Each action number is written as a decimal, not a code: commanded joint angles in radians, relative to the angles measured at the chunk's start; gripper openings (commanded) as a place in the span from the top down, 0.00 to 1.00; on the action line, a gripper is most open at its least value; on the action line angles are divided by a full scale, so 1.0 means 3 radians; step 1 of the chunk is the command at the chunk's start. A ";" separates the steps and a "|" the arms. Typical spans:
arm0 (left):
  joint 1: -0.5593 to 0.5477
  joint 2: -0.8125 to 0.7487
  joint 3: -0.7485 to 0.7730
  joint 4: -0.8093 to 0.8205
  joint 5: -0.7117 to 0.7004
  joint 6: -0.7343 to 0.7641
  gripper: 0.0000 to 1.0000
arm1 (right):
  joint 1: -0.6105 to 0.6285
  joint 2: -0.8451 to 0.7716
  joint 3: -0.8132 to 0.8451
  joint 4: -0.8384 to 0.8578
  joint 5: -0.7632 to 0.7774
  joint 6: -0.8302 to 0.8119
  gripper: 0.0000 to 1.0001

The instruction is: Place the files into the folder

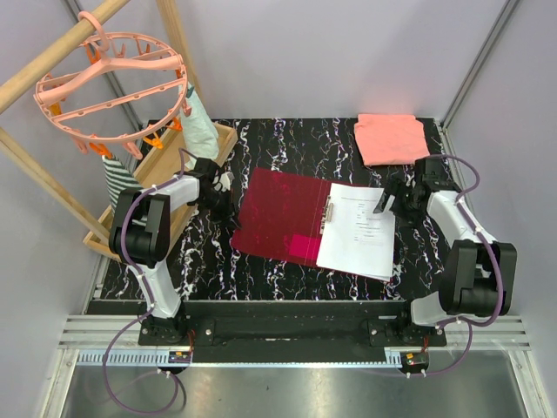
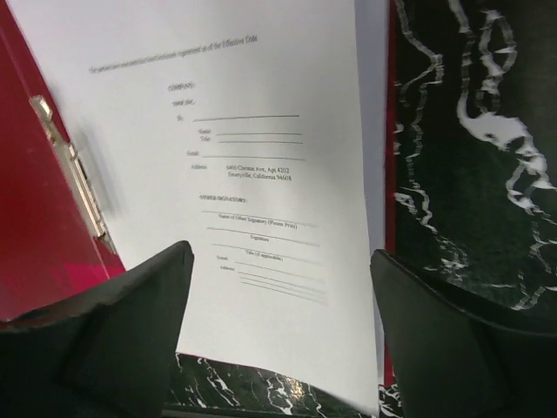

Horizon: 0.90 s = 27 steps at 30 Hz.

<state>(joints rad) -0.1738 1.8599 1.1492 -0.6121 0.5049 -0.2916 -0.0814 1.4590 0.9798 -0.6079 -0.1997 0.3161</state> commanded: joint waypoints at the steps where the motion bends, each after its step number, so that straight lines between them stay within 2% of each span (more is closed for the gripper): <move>1: 0.0017 -0.0094 -0.0047 0.0128 -0.0037 0.0031 1.00 | 0.0041 -0.0128 0.0425 -0.0162 0.0782 -0.0102 0.00; 5: 0.0022 -0.0094 -0.0052 0.0148 -0.0006 0.0021 1.00 | 0.0423 0.0040 0.0584 0.0032 0.0692 -0.0082 0.00; 7: 0.0017 -0.0105 -0.0042 0.0143 0.0015 0.0031 1.00 | 0.0629 0.0117 0.0569 0.0292 0.0280 -0.0021 0.01; 10: 0.0017 -0.0181 -0.0047 0.0123 -0.0057 0.0047 0.80 | 0.0829 0.0321 0.0538 0.0655 -0.0033 0.0133 0.00; 11: 0.0017 -0.0272 -0.0047 0.0123 -0.0087 0.0047 0.69 | 0.0849 0.0484 0.0569 0.0712 -0.0096 0.0183 0.00; 14: 0.0017 -0.0482 -0.0037 0.0097 -0.0164 0.0042 0.59 | 0.0941 0.0811 0.0778 0.0778 -0.0234 0.0087 0.01; 17: 0.0017 -0.0671 0.0014 -0.0020 -0.0261 0.0087 0.53 | 0.0946 0.1062 0.0932 0.0952 -0.0443 0.0072 0.11; 18: 0.0017 -0.0708 0.0025 -0.0056 -0.0322 0.0118 0.52 | 0.0951 0.1114 0.1003 0.0988 -0.0489 0.0066 0.19; 20: 0.0012 -0.0789 0.0045 -0.0117 -0.0338 0.0133 0.51 | 0.0946 0.1292 0.1100 0.0988 -0.0638 0.0041 0.26; 21: 0.0007 -0.0871 0.0025 -0.0123 -0.0308 0.0134 0.51 | 0.0951 0.1349 0.1197 0.0988 -0.0684 0.0031 0.33; 24: -0.0029 -0.1009 -0.0016 -0.0138 -0.0226 0.0134 0.51 | 0.0967 0.1543 0.1330 0.0988 -0.0705 0.0000 0.38; 25: -0.0044 -0.1035 -0.0026 -0.0138 -0.0216 0.0134 0.51 | 0.0977 0.1599 0.1356 0.0978 -0.0629 -0.0010 0.43; 27: -0.0116 -0.1076 -0.0067 -0.0138 -0.0200 0.0118 0.50 | 0.1008 0.1646 0.1448 0.0902 -0.0526 -0.0016 0.44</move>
<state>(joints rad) -0.1806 1.5917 1.1324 -0.6495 0.4404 -0.2718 0.2031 1.9274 1.3415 -0.3515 -0.3618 0.3294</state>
